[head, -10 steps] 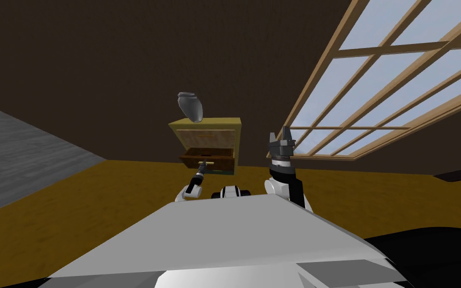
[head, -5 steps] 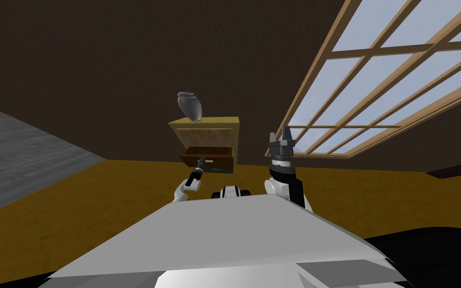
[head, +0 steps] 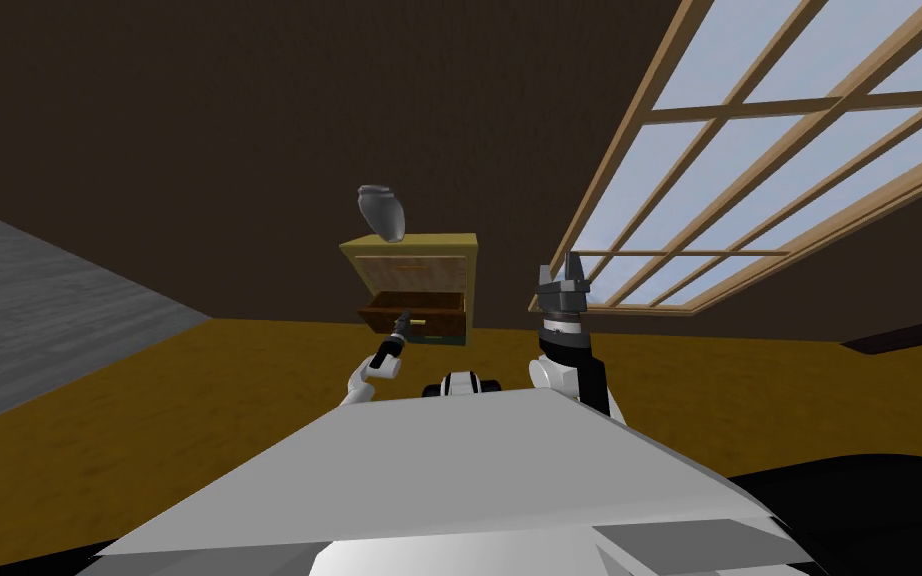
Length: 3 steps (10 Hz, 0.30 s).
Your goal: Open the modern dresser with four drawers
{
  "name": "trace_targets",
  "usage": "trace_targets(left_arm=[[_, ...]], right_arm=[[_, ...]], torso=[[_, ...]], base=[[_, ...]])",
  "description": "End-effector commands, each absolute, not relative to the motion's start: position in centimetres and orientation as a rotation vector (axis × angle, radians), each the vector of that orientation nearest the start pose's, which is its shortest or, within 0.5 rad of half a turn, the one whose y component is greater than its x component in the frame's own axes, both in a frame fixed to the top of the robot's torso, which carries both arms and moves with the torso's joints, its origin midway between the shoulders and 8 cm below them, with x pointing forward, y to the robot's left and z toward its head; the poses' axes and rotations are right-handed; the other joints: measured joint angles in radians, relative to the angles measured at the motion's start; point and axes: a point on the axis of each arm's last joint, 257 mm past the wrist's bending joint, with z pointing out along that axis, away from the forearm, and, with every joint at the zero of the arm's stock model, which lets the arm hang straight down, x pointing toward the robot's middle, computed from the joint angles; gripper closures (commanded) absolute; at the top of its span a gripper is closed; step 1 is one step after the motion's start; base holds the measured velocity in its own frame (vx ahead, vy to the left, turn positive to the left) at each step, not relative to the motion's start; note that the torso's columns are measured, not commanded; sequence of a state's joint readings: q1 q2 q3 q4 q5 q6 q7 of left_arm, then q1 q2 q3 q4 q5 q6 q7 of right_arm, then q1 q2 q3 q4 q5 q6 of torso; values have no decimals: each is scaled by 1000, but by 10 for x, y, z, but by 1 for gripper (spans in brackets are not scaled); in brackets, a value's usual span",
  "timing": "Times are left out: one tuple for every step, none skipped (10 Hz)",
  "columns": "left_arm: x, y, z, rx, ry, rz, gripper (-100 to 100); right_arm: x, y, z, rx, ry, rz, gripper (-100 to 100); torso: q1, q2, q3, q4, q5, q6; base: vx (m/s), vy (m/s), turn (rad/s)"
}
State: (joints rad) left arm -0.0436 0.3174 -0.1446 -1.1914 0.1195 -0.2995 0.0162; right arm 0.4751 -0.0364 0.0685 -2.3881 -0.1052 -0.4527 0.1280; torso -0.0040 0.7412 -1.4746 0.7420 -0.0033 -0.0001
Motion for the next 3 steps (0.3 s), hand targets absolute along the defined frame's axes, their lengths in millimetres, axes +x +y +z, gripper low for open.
trace_targets(left_arm=[[526, 282, -320, -1061, 1416, -1101, 0], [526, 282, -322, -1064, 1418, -1100, 0], [525, 282, -323, -1066, 1419, -1099, 0]], right_arm=[[332, -259, 69, 595, 558, 1352, 0], [332, -259, 69, 595, 558, 1352, 0], [332, -259, 69, 595, 558, 1352, 0]], torso=[[1, -1, 0, -1, 1, 0], [2, -1, -1, -2, 1, 0], [2, -2, -1, -2, 2, 0]], base=[[0, 0, 0], [0, 0, 0], [0, 0, 0]])
